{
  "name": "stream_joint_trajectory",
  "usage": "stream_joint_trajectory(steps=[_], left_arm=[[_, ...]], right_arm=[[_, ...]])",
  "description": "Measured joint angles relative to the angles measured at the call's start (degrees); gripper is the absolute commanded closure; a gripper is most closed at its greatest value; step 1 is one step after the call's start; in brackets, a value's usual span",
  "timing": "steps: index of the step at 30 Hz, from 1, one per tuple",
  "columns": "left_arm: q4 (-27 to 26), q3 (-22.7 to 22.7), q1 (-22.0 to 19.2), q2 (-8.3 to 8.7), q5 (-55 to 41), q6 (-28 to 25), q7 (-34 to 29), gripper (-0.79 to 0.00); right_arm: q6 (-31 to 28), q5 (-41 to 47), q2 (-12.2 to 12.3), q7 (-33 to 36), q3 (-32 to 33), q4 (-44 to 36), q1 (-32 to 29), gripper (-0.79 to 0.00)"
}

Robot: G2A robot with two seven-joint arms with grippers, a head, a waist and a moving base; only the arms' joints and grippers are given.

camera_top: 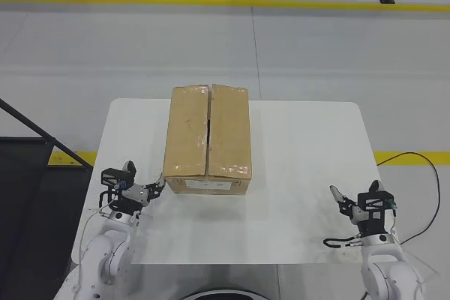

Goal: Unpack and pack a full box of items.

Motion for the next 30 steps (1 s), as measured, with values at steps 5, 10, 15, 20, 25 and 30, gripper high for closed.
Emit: stream_joint_trajectory(steps=[5,10,15,20,25,30], left_arm=[[-0.01,1.74,-0.92,-0.20,1.63,-0.75,-0.20,-0.785],[-0.14,3.41,-1.62,-0.39,3.20,-1.41,-0.36,-0.785],[-0.17,5.30,-2.34,-0.57,5.22,-2.43,-0.66,-0.785],[-0.08,7.13,-3.07,-0.76,6.61,-3.44,-0.68,-0.785],[0.17,8.72,-3.83,-0.84,6.93,-6.80,-0.99,-0.785],[0.38,10.00,-4.49,-0.81,8.12,-10.11,-0.48,-0.785]], right_arm=[[-0.23,0.46,-0.07,0.04,0.74,0.53,0.24,-0.785],[-0.71,1.06,-0.14,0.11,1.42,1.02,0.41,-0.785],[-1.17,1.48,-0.22,0.07,1.91,1.58,0.65,-0.785],[-1.61,1.91,-0.27,0.16,2.51,2.26,0.94,-0.785],[-1.95,2.32,-0.34,0.22,2.97,2.85,1.30,-0.785],[-2.11,2.79,-0.41,0.27,3.59,3.18,1.52,-0.785]])
